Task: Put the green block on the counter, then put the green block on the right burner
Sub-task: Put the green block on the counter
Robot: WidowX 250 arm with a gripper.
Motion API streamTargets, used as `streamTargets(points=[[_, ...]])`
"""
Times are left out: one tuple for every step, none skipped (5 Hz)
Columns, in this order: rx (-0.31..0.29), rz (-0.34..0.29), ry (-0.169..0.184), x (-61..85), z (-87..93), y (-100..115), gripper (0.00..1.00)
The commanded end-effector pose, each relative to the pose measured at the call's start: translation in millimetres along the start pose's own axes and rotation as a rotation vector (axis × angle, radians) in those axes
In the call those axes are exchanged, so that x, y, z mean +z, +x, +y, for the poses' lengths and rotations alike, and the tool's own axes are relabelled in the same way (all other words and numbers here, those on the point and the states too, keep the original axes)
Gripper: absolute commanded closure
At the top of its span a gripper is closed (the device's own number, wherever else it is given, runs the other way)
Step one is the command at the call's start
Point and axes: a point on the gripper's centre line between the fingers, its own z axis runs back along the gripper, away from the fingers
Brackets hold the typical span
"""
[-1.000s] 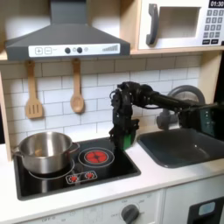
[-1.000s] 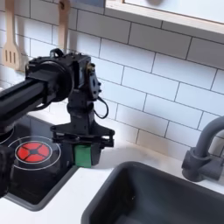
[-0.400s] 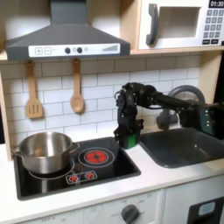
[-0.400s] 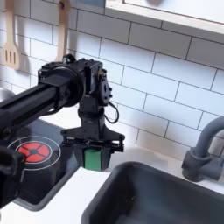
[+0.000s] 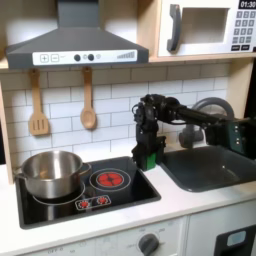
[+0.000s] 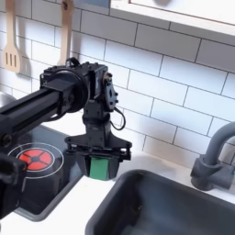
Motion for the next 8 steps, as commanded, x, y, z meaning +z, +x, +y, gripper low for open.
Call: streamTargets(points=[[-0.007,0.004,0.002,-0.1,-0.7,-2.1,0.0],[-0.009,0.0,-0.003,2.5,-1.3,-1.0,0.0],[-0.006,-0.01,-0.002,11.1,-1.0,2.1,0.0],[0.006,-0.003,-0.013,21.7,-1.7,0.3,0.0],[0.014,-0.013,-0.02,31.3,-0.2,3.1,0.0],[0.012,-0.044,-0.016,47.0,1.8,3.4,0.0],[0.01,-0.043,-0.029,56.8,0.6,-2.4,0.0],[0.001,-0.038,-0.039,61.5,-1.1,-11.2,0.0]])
